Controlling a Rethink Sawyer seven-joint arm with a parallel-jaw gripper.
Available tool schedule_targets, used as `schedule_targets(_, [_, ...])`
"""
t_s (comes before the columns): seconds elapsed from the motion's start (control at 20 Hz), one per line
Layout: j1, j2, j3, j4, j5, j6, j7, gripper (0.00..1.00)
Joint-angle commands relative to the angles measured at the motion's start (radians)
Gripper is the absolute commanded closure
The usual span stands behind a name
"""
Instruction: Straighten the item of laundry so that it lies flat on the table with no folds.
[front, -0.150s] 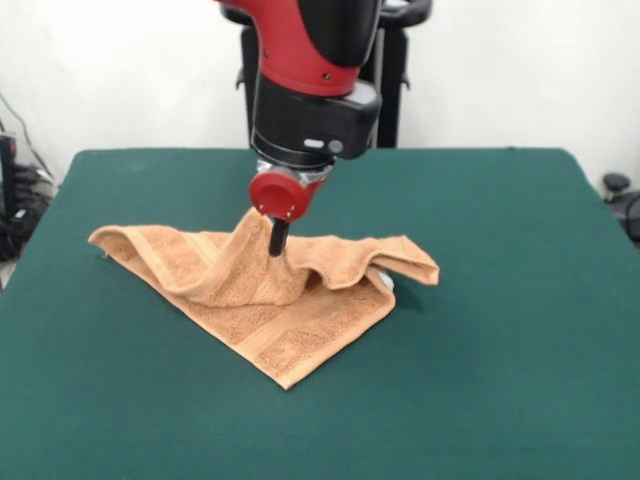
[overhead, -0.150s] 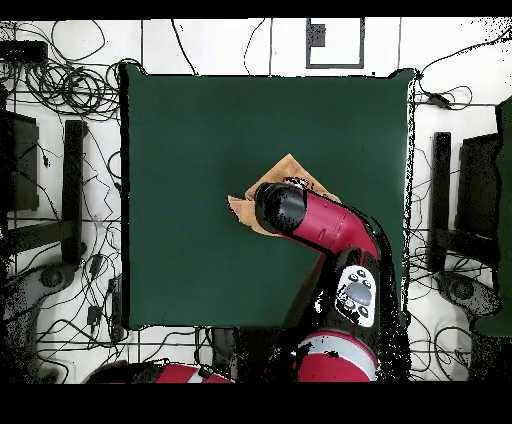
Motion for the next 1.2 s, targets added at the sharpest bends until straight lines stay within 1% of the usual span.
schedule_targets(0.05, [0.001,0.053,0.055,0.072,-0.004,0.003,0.046,0.00])
schedule_targets(0.35, [-0.002,0.037,0.053,0.086,0.013,-0.015,0.071,0.00])
schedule_targets(0.5, [0.022,0.028,0.050,0.094,0.021,-0.002,0.088,0.00])
schedule_targets(0.7, [0.030,0.026,0.048,0.092,0.026,0.010,0.095,0.00])
schedule_targets(0.8, [0.043,0.008,0.044,0.111,0.035,0.014,0.113,0.00])
schedule_targets(0.9, [0.077,-0.008,0.024,0.125,0.046,0.026,0.147,0.00])
schedule_targets(1.05, [0.107,-0.015,0.013,0.131,0.058,0.044,0.172,0.00])
schedule_targets(1.2, [0.114,0.002,0.013,0.121,0.065,0.030,0.175,0.00])
